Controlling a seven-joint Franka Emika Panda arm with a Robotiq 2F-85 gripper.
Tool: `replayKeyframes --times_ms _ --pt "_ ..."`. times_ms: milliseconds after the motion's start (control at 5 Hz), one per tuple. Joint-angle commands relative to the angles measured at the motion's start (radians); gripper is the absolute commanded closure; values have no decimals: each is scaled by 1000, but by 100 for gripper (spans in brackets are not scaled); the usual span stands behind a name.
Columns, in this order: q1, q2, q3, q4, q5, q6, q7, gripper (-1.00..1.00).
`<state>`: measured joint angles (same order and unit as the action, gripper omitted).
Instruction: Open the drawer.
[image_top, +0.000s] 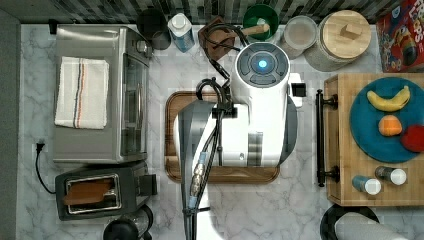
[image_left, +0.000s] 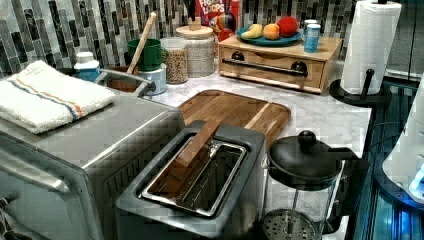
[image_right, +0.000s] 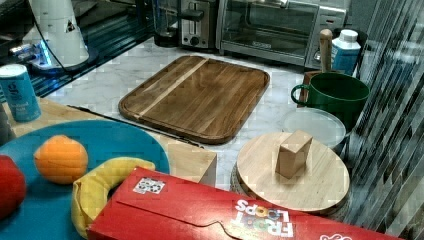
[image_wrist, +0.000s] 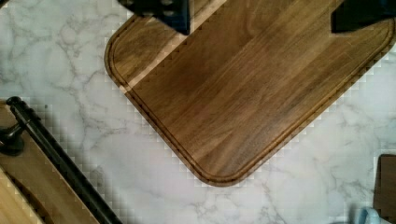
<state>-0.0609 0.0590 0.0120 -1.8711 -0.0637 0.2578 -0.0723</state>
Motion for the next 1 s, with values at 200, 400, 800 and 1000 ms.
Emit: replayKeyframes --times_ms 200,400,800,1000 --pt "-7 -43 3 -22 21 23 -180 -100" --pt "-41 -10 -12 19 0 -42 -398 -100" --pt "-84 -34 -66 -99 -77 107 -738 -100" --pt "-108 -25 -53 -228 -79 264 -824 -100"
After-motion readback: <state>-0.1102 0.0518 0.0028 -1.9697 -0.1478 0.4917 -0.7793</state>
